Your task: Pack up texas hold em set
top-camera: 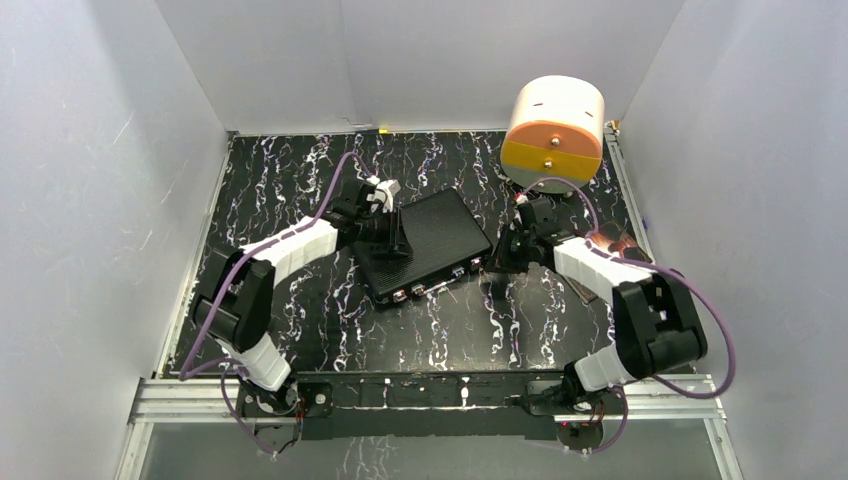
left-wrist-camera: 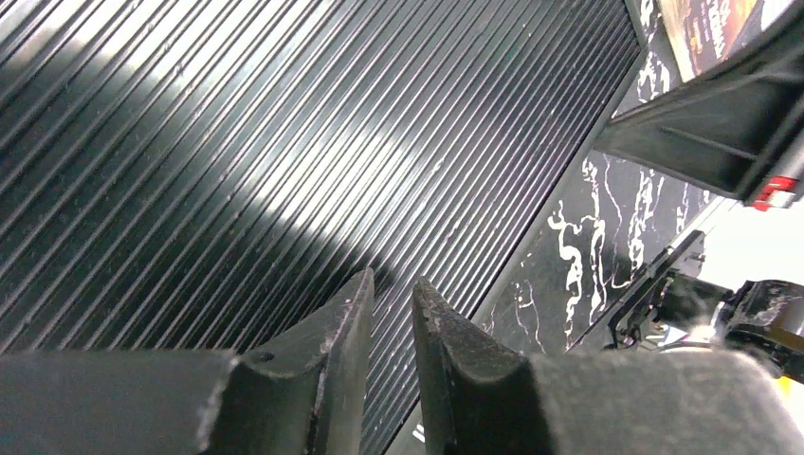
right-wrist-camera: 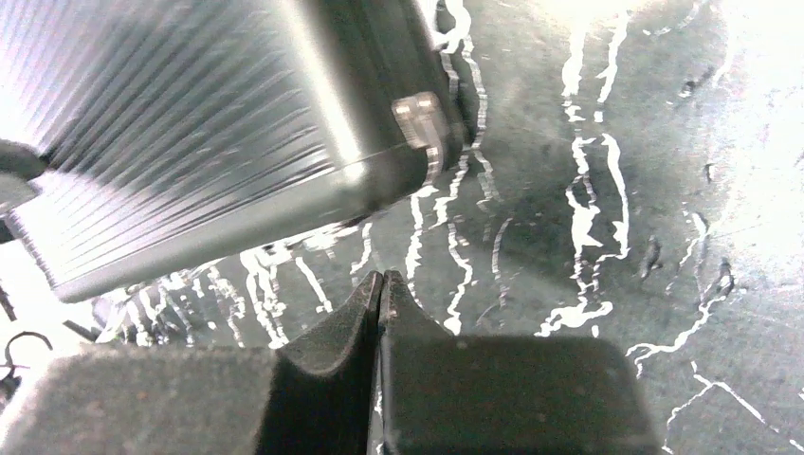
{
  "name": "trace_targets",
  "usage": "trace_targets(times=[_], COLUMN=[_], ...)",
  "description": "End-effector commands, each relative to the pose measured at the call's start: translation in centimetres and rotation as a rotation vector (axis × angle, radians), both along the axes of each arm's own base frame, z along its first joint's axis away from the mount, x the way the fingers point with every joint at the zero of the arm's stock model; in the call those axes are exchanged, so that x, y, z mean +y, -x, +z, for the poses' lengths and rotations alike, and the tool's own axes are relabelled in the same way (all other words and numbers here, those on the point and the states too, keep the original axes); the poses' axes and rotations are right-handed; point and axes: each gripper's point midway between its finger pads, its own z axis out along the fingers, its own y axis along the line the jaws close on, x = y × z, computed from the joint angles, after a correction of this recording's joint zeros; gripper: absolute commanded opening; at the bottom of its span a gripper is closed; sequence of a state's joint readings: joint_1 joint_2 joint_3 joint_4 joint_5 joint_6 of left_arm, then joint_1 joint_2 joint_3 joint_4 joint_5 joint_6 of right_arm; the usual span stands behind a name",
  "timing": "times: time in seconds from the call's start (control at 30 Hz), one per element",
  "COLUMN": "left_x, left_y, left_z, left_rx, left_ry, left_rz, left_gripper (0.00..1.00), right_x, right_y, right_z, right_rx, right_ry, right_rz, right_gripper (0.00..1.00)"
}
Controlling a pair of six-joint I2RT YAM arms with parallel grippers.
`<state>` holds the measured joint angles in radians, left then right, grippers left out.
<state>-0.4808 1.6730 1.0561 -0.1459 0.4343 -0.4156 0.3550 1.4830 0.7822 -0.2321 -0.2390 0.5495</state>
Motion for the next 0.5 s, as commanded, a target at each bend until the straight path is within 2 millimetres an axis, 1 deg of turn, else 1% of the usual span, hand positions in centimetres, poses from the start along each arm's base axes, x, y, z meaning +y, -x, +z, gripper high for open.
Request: trace_targets(times=[0.0,0.03,0.07,0.1,0.13,0.17,0.23,0.3,0.37,0.47], left_x=[4.9,5.3,5.6,6.1,6.7,7.4,8.9,9.8,10.3,10.2], left_y=[4.5,4.6,4.6,4.8,5.1,5.4,6.2,7.1,8.1,8.9], left_z=[-3.5,-2.8,-1.9,-1.3,-0.4,0.1,0.6,0.8,0.2,-0.6], left_rx=[0.137,0.116,0.092,0.077,0.053,0.046,0.037,0.051,0.084,0.130], left_ry=[-0.245,-0.249,-0.250,-0.255,-0.261,-0.275,-0.307,-0.313,-0.310,-0.291], left_rz=[0.044,0.059,0.077,0.095,0.120,0.148,0.217,0.270,0.307,0.339], left_gripper=[0.27,0.30,0.36,0.42,0.47,0.52,0.60,0.63,0.66,0.74], right_x=[1.9,2.6,3.4,4.6,5.5,6.5,8.4,10.2,11.6,13.3], right_y=[-0.5,0.2,0.8,1.8,2.4,2.8,3.6,4.3,4.6,5.3], right_z=[4.5,4.8,5.1,5.4,5.7,6.2,7.1,7.9,8.7,8.9], right_rx=[-0.128,-0.128,-0.127,-0.126,-0.124,-0.126,-0.129,-0.137,-0.149,-0.141], right_ry=[-0.059,-0.071,-0.082,-0.093,-0.104,-0.117,-0.149,-0.179,-0.201,-0.211], right_rz=[0.042,0.059,0.078,0.112,0.130,0.148,0.179,0.206,0.232,0.274], right_gripper=[0.16,0.21,0.27,0.32,0.35,0.38,0.41,0.42,0.44,0.46])
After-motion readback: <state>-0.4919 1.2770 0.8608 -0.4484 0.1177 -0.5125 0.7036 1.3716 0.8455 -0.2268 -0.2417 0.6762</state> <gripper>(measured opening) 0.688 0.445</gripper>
